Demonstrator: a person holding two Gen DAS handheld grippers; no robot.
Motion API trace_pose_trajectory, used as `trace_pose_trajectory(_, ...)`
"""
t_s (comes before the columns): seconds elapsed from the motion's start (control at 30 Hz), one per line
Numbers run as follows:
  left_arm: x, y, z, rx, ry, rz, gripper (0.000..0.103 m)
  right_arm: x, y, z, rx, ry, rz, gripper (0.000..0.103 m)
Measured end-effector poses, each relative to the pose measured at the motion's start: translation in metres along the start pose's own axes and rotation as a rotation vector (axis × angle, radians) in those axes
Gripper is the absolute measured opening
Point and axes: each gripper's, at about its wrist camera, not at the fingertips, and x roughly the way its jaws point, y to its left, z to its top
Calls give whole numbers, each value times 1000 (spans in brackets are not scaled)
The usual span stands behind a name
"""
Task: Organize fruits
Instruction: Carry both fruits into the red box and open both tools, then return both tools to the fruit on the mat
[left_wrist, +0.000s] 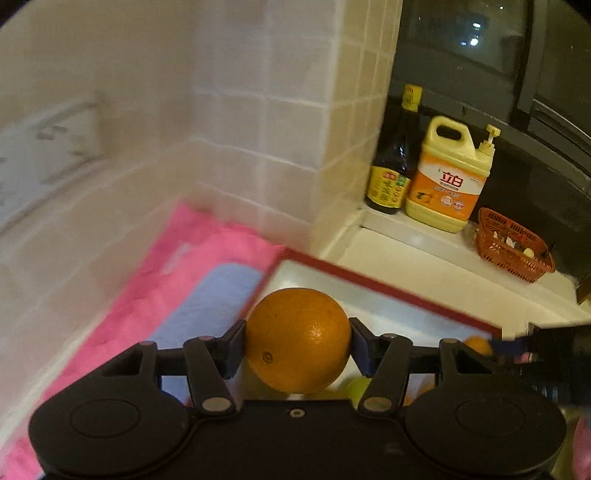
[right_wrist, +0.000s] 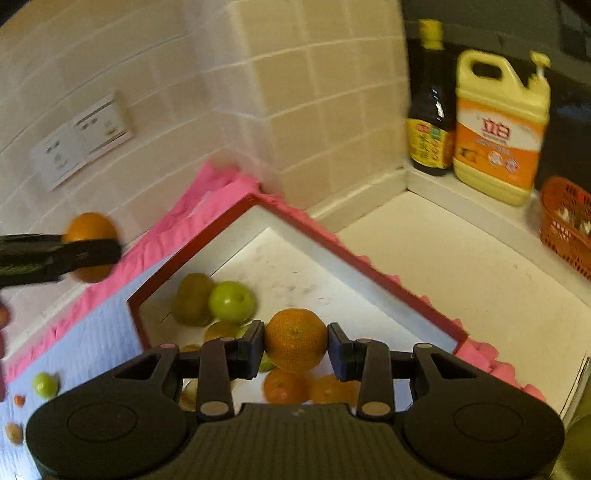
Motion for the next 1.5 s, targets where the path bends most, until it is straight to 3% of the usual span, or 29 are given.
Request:
trace_pose_trajectory(0.33, 122, -23, 18, -9, 146, -17, 69, 63, -23, 11, 56, 100, 26, 39)
trace_pose_trajectory(0.47, 155, -29, 8, 42, 208, 34, 69, 85, -24, 9, 59, 141, -5, 39)
trace_pose_trajectory(0.93, 167, -30, 7, 71, 209, 34, 71, 106, -18, 5, 36, 185, -43, 39)
trace_pose_trajectory(1.0, 164, -29, 7, 70, 223, 39, 71, 104, -19, 5, 50, 191, -46, 40)
trace_pose_trajectory(1.13, 131, -28, 8, 129, 158, 88, 73, 84, -20, 10, 59, 164, -14, 42)
trace_pose_trajectory(1.5, -36, 5, 6, 57, -79, 189, 78, -10, 2, 30, 29, -18, 0, 51)
